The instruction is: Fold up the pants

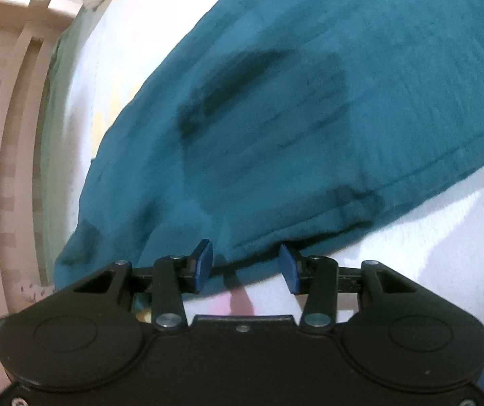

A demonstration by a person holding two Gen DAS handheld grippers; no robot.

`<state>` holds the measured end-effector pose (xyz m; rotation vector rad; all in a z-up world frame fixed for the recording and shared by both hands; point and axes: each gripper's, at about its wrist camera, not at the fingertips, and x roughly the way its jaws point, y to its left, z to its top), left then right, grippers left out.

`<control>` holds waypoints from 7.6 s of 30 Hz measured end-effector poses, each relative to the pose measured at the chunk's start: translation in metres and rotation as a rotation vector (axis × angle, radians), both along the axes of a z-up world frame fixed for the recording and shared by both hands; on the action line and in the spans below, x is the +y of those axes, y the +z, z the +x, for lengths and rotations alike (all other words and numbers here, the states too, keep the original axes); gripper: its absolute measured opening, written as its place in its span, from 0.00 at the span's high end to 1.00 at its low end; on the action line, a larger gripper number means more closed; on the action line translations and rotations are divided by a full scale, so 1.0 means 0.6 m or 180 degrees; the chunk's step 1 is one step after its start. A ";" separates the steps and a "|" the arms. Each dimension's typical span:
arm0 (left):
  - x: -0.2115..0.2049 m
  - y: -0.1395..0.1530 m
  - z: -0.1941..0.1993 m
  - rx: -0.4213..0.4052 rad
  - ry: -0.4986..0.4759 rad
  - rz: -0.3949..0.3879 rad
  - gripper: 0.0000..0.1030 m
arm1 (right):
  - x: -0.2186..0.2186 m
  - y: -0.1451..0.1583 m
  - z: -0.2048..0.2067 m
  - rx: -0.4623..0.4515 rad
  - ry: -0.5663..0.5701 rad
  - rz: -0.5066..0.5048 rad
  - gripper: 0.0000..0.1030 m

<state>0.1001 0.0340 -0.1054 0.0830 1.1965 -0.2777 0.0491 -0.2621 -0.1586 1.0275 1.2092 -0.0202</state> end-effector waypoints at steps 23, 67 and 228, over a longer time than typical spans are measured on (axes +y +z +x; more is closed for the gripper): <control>-0.099 0.054 -0.008 -0.0228 -0.0244 -0.0072 0.90 | -0.038 0.112 -0.011 -0.0362 0.0638 -0.1225 0.60; -0.136 -0.009 -0.021 0.0028 -0.0605 0.0132 0.90 | -0.380 0.088 -0.106 0.0261 0.0335 -0.1746 0.63; 0.492 0.122 -0.019 -0.0260 0.2390 -0.0528 0.93 | 0.532 0.136 0.137 -0.2055 0.3279 -0.0844 0.75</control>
